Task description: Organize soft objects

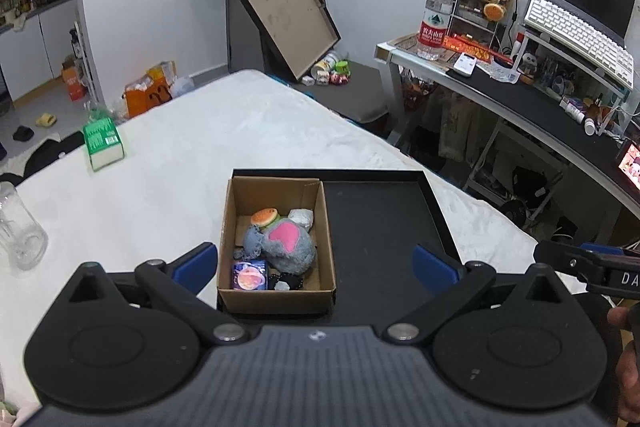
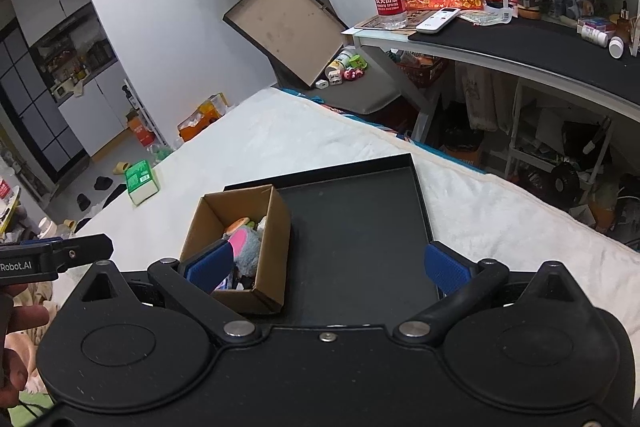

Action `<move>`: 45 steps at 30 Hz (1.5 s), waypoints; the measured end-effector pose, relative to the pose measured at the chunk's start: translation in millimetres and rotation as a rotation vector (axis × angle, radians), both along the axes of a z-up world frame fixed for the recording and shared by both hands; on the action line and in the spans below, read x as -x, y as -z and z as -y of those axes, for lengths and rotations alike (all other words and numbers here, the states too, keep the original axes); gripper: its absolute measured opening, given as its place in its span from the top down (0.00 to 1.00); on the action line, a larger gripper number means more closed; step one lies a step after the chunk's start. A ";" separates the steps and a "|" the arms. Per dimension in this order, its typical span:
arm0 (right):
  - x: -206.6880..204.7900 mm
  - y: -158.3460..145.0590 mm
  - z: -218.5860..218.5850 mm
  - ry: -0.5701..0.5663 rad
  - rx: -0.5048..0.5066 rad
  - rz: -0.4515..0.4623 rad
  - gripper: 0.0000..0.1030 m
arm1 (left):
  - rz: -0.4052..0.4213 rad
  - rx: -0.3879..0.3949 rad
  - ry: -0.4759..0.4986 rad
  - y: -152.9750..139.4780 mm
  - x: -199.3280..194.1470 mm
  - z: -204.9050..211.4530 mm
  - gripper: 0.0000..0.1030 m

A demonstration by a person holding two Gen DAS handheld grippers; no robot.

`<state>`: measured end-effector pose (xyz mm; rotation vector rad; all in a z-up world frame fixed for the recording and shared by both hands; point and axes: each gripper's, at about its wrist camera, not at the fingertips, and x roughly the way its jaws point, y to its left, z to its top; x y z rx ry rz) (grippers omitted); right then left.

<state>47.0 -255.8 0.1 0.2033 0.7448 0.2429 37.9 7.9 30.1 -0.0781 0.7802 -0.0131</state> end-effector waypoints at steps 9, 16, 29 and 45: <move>21.9 -9.9 5.1 -0.007 0.022 0.026 0.00 | 0.037 0.008 -0.031 -6.3 24.3 -0.1 0.00; 37.3 -12.5 8.6 -0.027 0.029 0.049 0.00 | 0.053 -0.009 -0.034 -6.4 38.5 8.5 0.00; 53.0 -10.2 -5.4 -0.075 0.033 0.041 0.00 | 0.058 -0.036 -0.055 1.8 65.8 -0.4 0.00; 59.7 -12.0 -14.0 -0.082 0.050 0.028 0.00 | 0.040 -0.026 -0.033 3.4 72.9 -5.8 0.00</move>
